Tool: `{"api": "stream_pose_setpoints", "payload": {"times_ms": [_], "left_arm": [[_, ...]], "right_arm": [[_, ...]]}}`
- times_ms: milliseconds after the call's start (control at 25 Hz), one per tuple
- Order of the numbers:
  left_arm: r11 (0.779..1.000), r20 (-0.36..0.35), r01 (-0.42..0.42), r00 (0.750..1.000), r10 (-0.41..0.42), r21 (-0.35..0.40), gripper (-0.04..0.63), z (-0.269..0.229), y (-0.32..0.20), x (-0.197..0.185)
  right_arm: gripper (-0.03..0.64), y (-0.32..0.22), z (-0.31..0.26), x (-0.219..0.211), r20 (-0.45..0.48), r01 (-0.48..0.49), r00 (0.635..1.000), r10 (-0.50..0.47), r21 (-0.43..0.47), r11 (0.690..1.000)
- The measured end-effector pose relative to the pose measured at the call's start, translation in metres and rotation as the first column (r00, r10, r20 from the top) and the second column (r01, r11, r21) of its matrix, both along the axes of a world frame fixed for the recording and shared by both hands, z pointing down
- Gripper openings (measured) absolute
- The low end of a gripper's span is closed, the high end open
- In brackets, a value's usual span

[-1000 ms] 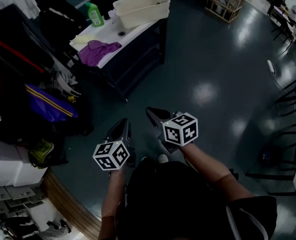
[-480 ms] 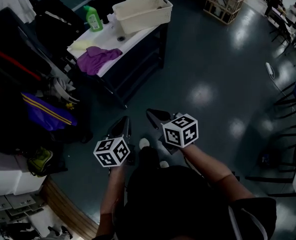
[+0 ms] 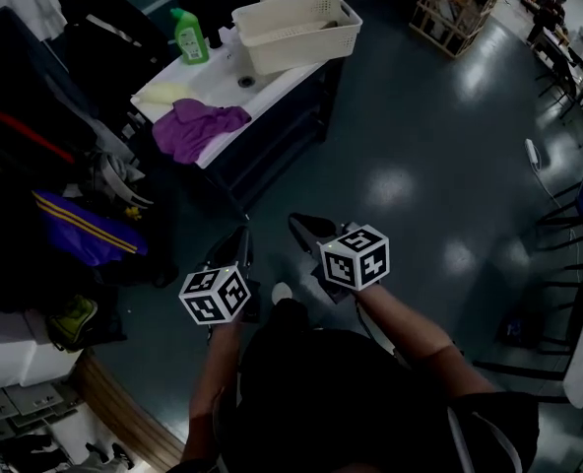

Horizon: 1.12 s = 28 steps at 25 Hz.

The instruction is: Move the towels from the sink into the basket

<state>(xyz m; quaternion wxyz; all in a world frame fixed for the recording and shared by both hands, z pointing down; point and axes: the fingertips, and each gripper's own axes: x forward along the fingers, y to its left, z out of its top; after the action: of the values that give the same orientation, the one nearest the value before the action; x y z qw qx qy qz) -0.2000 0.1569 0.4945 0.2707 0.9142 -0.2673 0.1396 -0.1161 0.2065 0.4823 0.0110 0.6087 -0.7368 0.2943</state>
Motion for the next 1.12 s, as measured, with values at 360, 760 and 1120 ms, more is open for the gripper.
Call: {"api": "stream_pose_setpoints", "payload": {"times_ms": [360, 760, 1120], "left_arm": [[1.000, 0.004, 0.005, 1.000, -0.006, 0.014, 0.003, -0.002, -0.062, 0.001], [1.000, 0.000, -0.006, 1.000, 0.006, 0.008, 0.003, 0.003, -0.113, -0.002], [1.000, -0.015, -0.008, 1.000, 0.008, -0.005, 0.003, 0.005, -0.132, 0.001]], "right_arm": [[-0.003, -0.066, -0.001, 0.002, 0.010, 0.014, 1.000, -0.014, 0.012, 1.000], [-0.003, -0.119, 0.002, -0.004, 0.001, 0.026, 1.000, -0.026, 0.014, 1.000], [-0.003, -0.139, 0.004, -0.004, -0.026, 0.033, 0.999, -0.033, 0.004, 0.999]]}}
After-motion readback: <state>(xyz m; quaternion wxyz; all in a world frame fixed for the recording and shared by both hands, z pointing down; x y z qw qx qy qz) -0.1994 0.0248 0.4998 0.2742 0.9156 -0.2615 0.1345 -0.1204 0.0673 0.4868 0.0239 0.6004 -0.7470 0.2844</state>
